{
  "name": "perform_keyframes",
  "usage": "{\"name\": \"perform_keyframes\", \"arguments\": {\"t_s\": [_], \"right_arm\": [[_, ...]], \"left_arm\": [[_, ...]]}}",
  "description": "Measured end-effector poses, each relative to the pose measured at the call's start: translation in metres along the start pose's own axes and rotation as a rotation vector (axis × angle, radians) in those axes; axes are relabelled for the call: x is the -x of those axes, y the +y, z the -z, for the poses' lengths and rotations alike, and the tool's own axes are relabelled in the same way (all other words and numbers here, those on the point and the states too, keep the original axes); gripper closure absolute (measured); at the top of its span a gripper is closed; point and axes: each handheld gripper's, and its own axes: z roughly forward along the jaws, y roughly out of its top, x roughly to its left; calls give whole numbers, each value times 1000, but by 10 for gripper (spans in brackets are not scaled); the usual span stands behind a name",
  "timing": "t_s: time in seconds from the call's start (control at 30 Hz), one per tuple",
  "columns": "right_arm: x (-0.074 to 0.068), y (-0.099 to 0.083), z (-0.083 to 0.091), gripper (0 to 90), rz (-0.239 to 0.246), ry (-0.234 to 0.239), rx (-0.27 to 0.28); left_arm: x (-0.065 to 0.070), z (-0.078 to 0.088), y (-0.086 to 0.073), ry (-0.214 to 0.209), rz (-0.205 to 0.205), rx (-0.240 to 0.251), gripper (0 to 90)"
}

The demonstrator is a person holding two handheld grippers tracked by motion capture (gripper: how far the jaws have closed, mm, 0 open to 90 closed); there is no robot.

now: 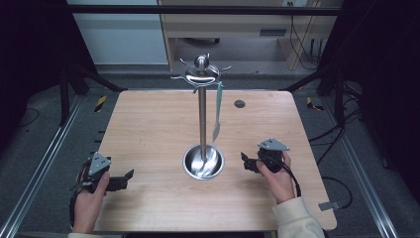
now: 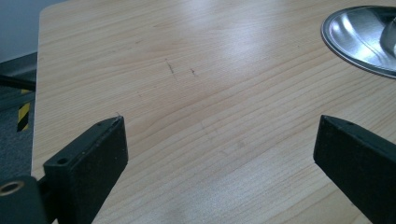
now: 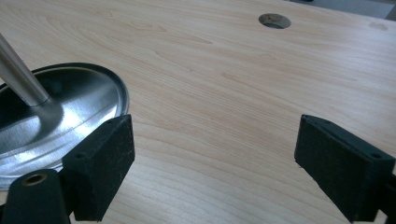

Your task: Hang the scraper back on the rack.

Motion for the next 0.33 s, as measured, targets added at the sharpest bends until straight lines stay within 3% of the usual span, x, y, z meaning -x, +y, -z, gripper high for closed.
{"name": "perform_keyframes", "arguments": {"t_s": [0.33], "right_arm": [[-2, -4, -7, 138, 0, 23, -22]], "left_arm": [[0, 0, 0, -1, -3, -1, 28]]}}
